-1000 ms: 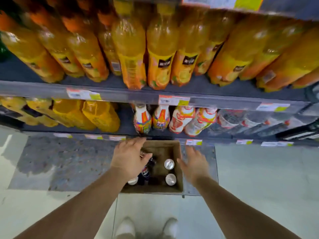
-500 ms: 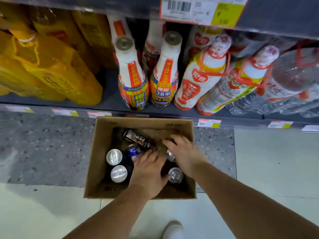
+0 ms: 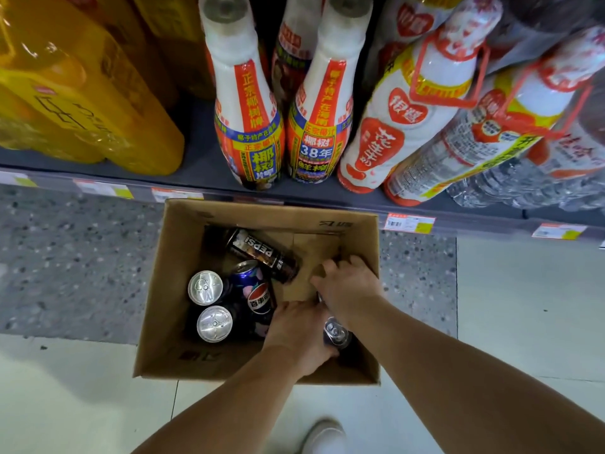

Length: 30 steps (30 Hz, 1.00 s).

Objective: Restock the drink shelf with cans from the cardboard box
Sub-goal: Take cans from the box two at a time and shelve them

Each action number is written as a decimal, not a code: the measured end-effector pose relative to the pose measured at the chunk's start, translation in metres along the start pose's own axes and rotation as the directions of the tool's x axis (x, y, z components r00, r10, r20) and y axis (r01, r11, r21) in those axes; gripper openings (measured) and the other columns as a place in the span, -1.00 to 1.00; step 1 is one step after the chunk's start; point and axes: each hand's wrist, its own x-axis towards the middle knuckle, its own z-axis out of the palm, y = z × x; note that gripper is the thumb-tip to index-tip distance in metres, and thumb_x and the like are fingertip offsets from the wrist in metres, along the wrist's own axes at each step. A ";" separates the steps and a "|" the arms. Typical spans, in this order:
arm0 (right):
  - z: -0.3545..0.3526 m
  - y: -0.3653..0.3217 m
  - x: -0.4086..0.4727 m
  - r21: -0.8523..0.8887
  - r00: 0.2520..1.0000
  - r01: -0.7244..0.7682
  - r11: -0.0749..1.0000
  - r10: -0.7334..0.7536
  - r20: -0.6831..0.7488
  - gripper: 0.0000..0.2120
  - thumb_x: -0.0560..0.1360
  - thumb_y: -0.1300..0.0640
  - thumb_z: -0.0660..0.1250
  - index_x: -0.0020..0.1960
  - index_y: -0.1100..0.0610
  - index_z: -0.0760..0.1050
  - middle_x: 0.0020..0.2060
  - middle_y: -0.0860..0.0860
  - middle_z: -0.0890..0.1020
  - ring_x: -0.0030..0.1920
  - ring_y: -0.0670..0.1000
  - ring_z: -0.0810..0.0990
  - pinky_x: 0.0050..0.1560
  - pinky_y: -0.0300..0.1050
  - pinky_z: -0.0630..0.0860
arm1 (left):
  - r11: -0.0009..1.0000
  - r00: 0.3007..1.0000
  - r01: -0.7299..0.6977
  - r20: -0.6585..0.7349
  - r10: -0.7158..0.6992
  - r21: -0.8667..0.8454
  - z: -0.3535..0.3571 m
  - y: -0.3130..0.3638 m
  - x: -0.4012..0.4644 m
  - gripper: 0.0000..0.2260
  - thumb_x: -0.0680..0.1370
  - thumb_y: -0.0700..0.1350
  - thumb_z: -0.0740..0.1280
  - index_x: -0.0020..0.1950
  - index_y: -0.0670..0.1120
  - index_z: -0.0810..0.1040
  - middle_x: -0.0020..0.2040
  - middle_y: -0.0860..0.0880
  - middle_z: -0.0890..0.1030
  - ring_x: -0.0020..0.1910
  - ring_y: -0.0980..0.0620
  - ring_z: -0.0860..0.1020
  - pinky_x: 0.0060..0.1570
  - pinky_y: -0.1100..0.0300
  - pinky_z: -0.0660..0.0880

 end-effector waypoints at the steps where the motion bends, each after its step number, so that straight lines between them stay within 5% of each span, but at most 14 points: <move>1: 0.000 0.000 0.002 0.003 1.000 0.000 1.000 0.000 0.002 -0.52 0.52 0.11 0.32 0.40 0.00 0.29 0.28 0.10 0.41 0.25 0.16 0.46 0.40 0.09 0.23 | 1.000 1.000 0.008 -0.002 -0.008 -0.015 0.001 0.000 0.001 -0.50 0.37 0.16 0.45 0.23 0.06 0.41 0.14 0.02 0.58 0.17 -0.04 0.51 0.29 0.00 0.33; 8: 0.001 0.005 0.013 0.081 1.000 0.007 0.997 -0.006 -0.011 -0.57 0.52 0.11 0.32 0.36 0.00 0.33 0.25 0.07 0.48 0.23 0.14 0.51 0.31 0.04 0.27 | 0.993 1.000 0.007 -0.017 -0.009 -0.118 0.003 -0.004 -0.002 -0.39 0.36 0.11 0.47 0.33 0.15 0.28 0.22 0.03 0.56 0.22 -0.04 0.49 0.35 -0.01 0.25; 14: -0.007 0.019 0.003 0.141 0.989 0.100 0.985 -0.083 -0.119 -0.32 0.42 0.21 0.43 0.46 -0.04 0.24 0.26 0.07 0.47 0.20 0.17 0.53 0.27 0.01 0.36 | 0.975 1.000 0.006 0.008 -0.004 -0.224 0.002 -0.008 -0.004 -0.39 0.37 0.10 0.48 0.37 0.20 0.32 0.32 0.08 0.49 0.28 -0.04 0.45 0.29 0.01 0.36; 20: -0.004 0.033 -0.009 0.171 0.949 0.206 0.963 -0.154 -0.275 -0.31 0.38 -0.09 0.43 0.45 -0.10 0.25 0.14 0.00 0.58 0.26 0.06 0.49 0.51 0.04 -0.09 | 0.987 0.999 -0.015 0.043 0.022 -0.157 0.004 -0.006 0.000 -0.44 0.43 0.10 0.41 0.40 0.16 0.33 0.36 0.02 0.42 0.30 -0.07 0.43 0.27 0.05 0.38; 24: 0.004 0.041 -0.021 0.212 0.892 0.229 0.950 -0.117 -0.437 -0.28 0.31 -0.24 0.42 0.41 -0.09 0.32 0.11 -0.02 0.63 0.41 0.00 0.37 0.39 -0.05 -0.50 | 0.993 0.997 0.049 0.057 -0.043 -0.110 0.011 0.001 0.006 -0.45 0.41 0.15 0.40 0.36 0.11 0.35 0.28 0.01 0.45 0.24 -0.08 0.47 0.17 0.05 0.44; 30: 0.022 0.047 -0.035 0.438 0.816 0.234 0.868 0.069 -0.574 -0.30 0.19 -0.23 0.46 0.29 -0.04 0.49 0.06 -0.01 0.69 0.36 0.02 0.47 0.50 -0.02 -0.33 | 0.987 0.997 0.068 0.039 -0.063 -0.147 0.011 0.003 0.008 -0.49 0.37 0.08 0.43 0.29 0.09 0.41 0.21 -0.01 0.54 0.18 -0.10 0.53 0.11 0.08 0.49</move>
